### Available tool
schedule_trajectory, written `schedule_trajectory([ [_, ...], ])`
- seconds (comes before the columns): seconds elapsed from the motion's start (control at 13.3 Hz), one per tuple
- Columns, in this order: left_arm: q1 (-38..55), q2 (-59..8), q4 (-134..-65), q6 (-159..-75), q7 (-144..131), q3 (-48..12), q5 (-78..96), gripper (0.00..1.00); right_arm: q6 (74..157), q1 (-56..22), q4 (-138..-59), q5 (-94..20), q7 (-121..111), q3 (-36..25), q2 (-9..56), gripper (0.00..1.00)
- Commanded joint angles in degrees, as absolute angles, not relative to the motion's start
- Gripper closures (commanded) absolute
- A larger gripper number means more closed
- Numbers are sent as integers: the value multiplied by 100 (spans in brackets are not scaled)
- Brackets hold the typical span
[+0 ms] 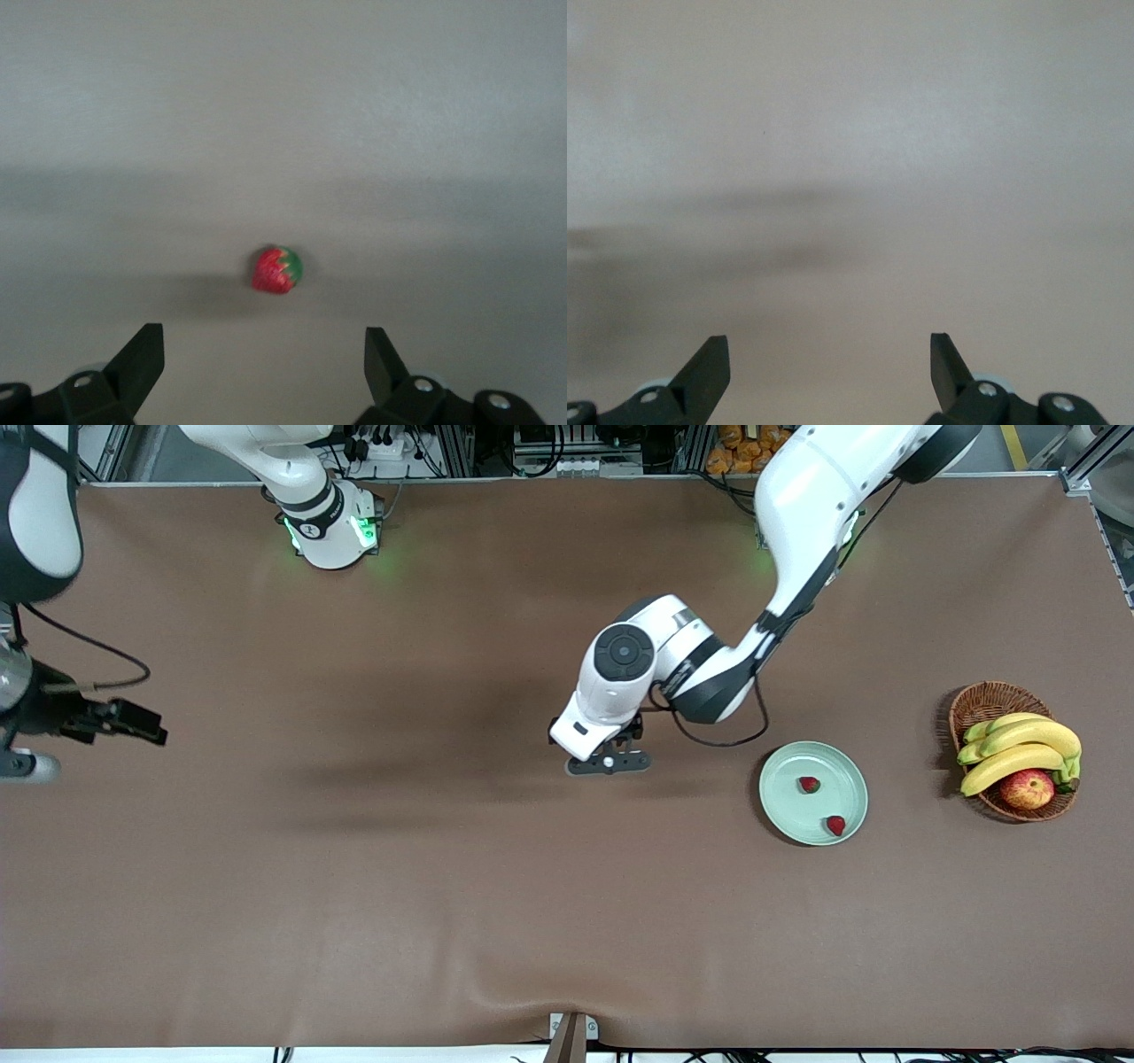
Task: Collect all strawberries into plate
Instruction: 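Grasp the third strawberry at mid-table with the left gripper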
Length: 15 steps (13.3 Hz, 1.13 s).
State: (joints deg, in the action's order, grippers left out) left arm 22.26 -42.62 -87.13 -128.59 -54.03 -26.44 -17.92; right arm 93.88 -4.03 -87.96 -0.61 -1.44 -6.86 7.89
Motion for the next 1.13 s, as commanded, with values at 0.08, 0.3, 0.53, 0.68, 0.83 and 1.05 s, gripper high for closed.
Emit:
schedule_trajectory([
  [0.08,2566,-4842,-8324,-13043,-5134,-2610,-2767,0,8966,157,-9044,97,-114,77,229,0],
  [0.3,2584,-4904,-8314,-13034,-4406,-2610,-2839,10,8833,141,-9035,70,-53,141,115,0],
  [0.53,2575,-4930,-8341,-13034,-3921,-2610,-2839,11,8815,141,-9026,62,-9,132,114,0],
  [0.68,2584,-5027,-8341,-13043,-3850,-2602,-2848,14,8815,149,-9018,70,-9,123,132,0],
  [0.83,2558,-5133,-8341,-13043,-3911,-2610,-2778,21,8824,149,-9000,53,0,123,123,0],
  [1.05,2549,-5177,-8367,-13043,-3876,-2602,-2821,26,8833,141,-8938,44,158,123,158,0],
])
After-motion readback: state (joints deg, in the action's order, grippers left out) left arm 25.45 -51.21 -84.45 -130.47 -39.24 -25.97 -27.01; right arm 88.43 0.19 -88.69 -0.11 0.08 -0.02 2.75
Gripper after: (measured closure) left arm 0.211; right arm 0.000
